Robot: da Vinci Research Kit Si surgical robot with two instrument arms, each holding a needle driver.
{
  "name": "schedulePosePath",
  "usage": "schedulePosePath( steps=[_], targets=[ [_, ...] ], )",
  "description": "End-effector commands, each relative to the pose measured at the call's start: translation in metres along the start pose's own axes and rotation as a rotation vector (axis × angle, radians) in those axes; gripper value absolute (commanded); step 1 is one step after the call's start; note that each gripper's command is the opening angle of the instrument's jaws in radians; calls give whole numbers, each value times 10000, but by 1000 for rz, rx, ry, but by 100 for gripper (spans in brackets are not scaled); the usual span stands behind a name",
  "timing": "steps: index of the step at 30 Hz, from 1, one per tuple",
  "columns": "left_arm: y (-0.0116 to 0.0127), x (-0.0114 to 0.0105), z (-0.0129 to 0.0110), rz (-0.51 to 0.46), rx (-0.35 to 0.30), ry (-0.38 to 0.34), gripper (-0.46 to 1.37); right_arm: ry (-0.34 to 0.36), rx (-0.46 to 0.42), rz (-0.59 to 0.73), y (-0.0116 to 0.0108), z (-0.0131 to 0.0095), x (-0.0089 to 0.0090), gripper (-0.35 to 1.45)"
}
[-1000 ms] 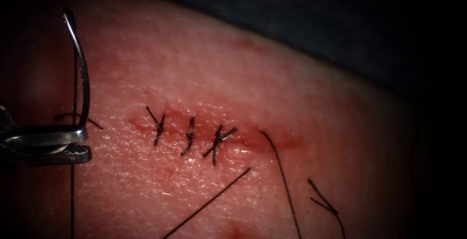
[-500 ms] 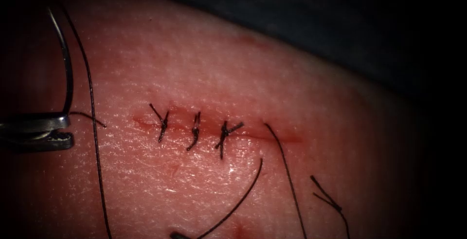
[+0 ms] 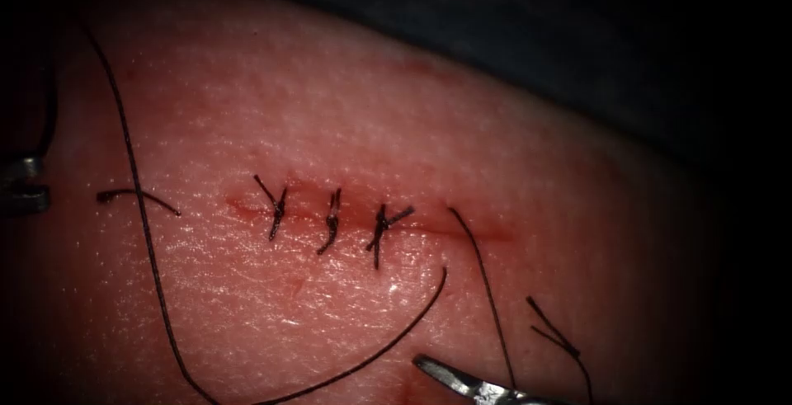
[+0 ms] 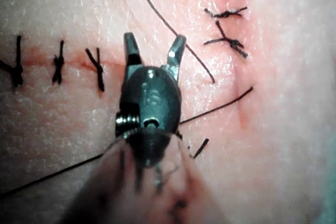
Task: Wound Closure
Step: Repeatedly pull the suture through the wound with the right gripper
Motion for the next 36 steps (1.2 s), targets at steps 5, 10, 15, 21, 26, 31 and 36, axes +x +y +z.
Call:
schedulePosePath(
  steps=[5, 10, 15, 21, 26, 31, 36],
  targets=[
    [2, 0, 1, 0, -8, -2, -35, -24, 4, -82, 25, 11, -31, 100],
    [2, 0, 1, 1, -8, -2, -35, -57, 12, -122, 35, 25, -66, 99],
    [4, 0, 5, 2, -7, 0, -35, -58, 8, -140, 39, 39, -83, 92],
    [7, 1, 8, 3, -6, 7, -35, -57, -3, -143, 48, 55, -87, 78],
    [6, 1, 7, 3, -7, 7, -35, -70, 39, -133, 51, 62, -94, -35],
    [6, 1, 8, 3, -6, 7, -35, -87, 57, -131, 51, 63, -96, -35],
    [6, 1, 8, 3, -6, 7, -35, -83, 43, -124, 50, 57, -95, -35]
  ],
)
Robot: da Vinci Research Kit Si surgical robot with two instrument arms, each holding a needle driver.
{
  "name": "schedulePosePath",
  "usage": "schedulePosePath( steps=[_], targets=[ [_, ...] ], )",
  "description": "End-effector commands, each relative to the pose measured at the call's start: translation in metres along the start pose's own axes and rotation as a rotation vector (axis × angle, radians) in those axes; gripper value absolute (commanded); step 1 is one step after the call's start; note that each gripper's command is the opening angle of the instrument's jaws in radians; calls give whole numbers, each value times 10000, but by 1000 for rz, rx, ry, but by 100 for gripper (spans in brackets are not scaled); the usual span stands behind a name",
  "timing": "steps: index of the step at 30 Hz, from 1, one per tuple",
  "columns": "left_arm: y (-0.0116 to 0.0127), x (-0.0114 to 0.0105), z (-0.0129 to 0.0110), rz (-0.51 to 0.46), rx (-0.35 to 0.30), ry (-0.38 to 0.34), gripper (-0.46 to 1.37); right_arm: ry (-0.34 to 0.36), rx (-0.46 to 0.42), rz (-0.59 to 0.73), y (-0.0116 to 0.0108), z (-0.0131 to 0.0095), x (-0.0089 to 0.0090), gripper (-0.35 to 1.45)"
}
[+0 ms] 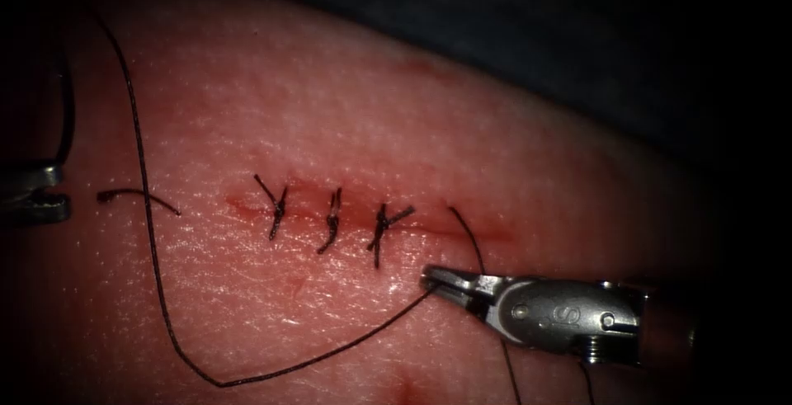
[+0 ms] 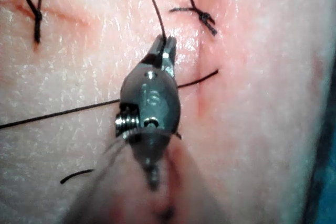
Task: Wound Closure
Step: Repeatedly pull the suture through the wound with the right gripper
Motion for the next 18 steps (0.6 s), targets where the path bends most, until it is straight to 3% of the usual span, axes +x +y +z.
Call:
schedulePosePath(
  steps=[1, 5, 10, 18],
  targets=[
    [0, 0, 0, 0, -8, 0, -35, -2, -6, 7, -1, -3, 1, -35],
    [-1, 0, -1, 0, -8, 1, -35, 4, 6, 11, -15, -9, 3, -35],
    [-1, -1, -1, 0, -8, 1, -35, 13, 39, 14, -53, -17, 13, -35],
    [0, -3, -1, 8, -11, 0, -35, 1, 110, 22, -126, -23, 54, -35]
  ],
)
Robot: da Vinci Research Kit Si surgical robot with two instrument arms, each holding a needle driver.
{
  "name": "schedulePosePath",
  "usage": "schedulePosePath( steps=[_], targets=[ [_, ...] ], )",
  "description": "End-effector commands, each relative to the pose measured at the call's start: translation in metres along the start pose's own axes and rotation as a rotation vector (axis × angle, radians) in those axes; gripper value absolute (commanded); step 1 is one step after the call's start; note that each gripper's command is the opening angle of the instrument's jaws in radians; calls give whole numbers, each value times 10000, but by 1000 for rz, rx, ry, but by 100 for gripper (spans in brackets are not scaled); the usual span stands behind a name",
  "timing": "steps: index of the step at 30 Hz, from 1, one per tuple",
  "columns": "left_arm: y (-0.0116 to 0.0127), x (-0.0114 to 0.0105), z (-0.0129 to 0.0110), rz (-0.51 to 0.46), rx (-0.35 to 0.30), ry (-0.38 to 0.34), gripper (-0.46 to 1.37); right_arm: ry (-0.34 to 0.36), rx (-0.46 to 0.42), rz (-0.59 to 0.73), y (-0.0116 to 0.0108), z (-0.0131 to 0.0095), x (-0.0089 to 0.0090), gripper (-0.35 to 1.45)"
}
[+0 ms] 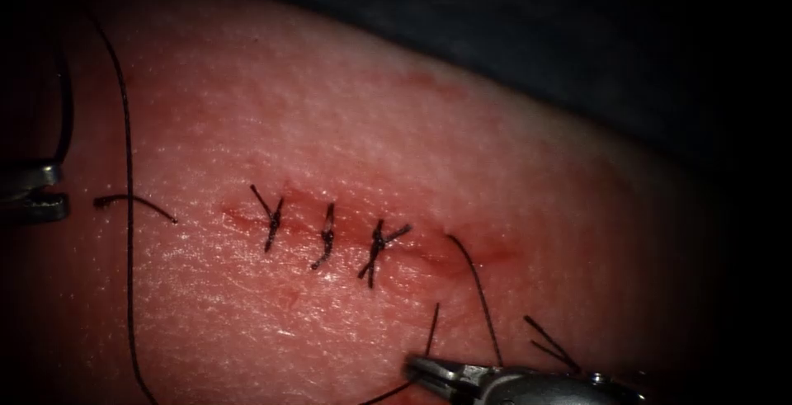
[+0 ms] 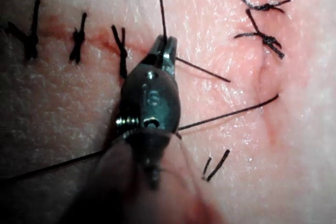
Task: Wound Closure
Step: Repeatedly pull the suture through the wound with the right gripper
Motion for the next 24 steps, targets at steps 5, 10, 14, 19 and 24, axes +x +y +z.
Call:
schedulePosePath(
  steps=[5, 10, 14, 19, 24],
  targets=[
    [1, -1, 1, 3, -7, -1, -35, 9, 23, 14, -30, 4, 31, -35],
    [1, -1, 1, 3, -7, -1, -35, 26, 42, 39, -57, 14, 68, -35],
    [1, -1, 1, 3, -6, -2, -35, 42, 64, 46, -82, 30, 94, -35],
    [2, -1, 2, 4, -6, -2, -35, 58, 97, 40, -118, 57, 124, -35],
    [2, -1, 2, 4, -5, -2, -35, 77, 141, 29, -158, 90, 163, -35]
  ],
)
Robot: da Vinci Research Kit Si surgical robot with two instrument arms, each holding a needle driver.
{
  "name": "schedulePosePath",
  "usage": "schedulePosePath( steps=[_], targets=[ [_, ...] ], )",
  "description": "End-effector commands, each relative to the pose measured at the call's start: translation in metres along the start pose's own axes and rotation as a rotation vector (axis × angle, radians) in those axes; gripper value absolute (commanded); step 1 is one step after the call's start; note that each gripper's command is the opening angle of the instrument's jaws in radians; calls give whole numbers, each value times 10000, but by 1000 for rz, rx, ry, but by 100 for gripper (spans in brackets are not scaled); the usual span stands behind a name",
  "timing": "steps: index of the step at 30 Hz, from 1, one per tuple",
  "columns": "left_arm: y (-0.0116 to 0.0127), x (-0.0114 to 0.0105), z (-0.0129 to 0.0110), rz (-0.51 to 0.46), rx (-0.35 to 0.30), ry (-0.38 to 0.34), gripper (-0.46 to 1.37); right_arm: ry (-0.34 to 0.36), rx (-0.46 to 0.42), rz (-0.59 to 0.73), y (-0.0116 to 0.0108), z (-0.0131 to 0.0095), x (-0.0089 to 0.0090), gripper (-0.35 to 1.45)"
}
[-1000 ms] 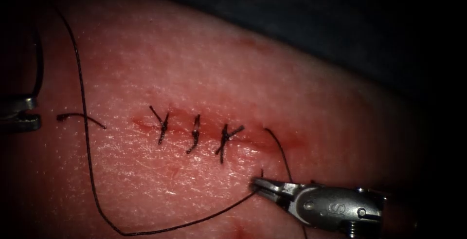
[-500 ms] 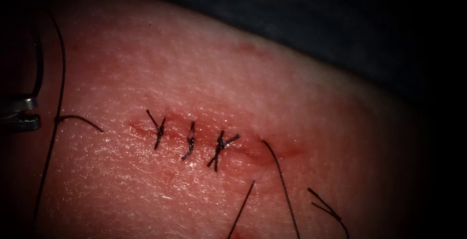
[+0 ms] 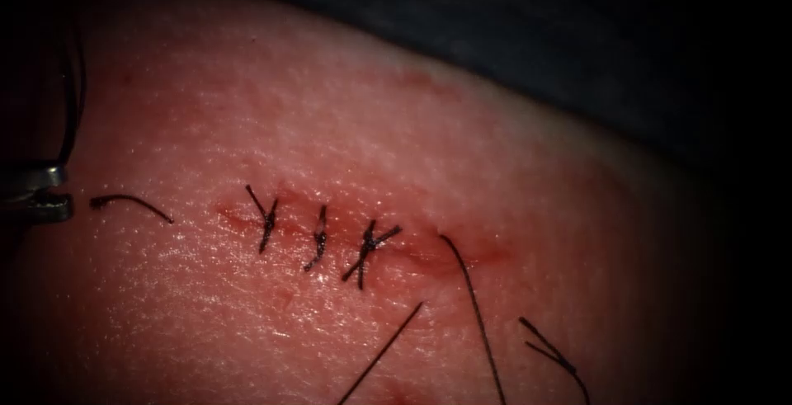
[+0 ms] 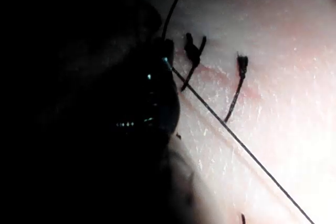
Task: Wound Closure
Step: Repeatedly pull the suture through the wound with the right gripper
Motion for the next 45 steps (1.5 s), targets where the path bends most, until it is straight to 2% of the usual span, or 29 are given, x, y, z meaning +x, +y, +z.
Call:
schedulePosePath(
  steps=[1, 4, 10, 17, 18, 20, 21, 22, 23, 25, 33, 40, 45],
  targets=[
    [0, 0, 0, 0, -8, 0, -35, 1, 13, -5, -6, 7, 7, -35],
    [0, 0, 0, 0, -8, 0, -35, 7, 25, -11, -18, 25, 21, -35],
    [0, 0, 0, 0, -8, 0, -35, 14, 51, -22, -29, 43, 36, -35],
    [0, 0, 0, 0, -8, -1, -35, 10, 52, -19, -12, 32, 31, -35],
    [0, 0, 0, 0, -8, -1, -35, 15, 44, -18, -8, 28, 30, -29],
    [0, 0, 0, 0, -8, -1, -35, 28, 8, -17, 0, 18, 27, 48],
    [0, 0, 0, 0, -8, -1, -35, 34, -4, -16, 4, 12, 26, 70],
    [0, 0, 0, 0, -8, -1, -35, 34, -28, -23, 10, 5, 26, 104],
    [0, 0, 0, 0, -8, -1, -35, 32, -48, -28, 17, -3, 25, 125],
    [0, 0, 0, 0, -8, -1, -35, 30, -61, -27, 25, -13, 25, 135],
    [0, 0, 1, 0, -8, -1, -35, 44, -95, -66, 59, -78, 14, 133],
    [1, 0, 1, 0, -7, -1, -35, 50, -124, -81, 84, -121, -5, 127],
    [1, 0, 1, 1, -7, -1, -35, 40, -142, -98, 104, -142, -20, 126]
  ],
)
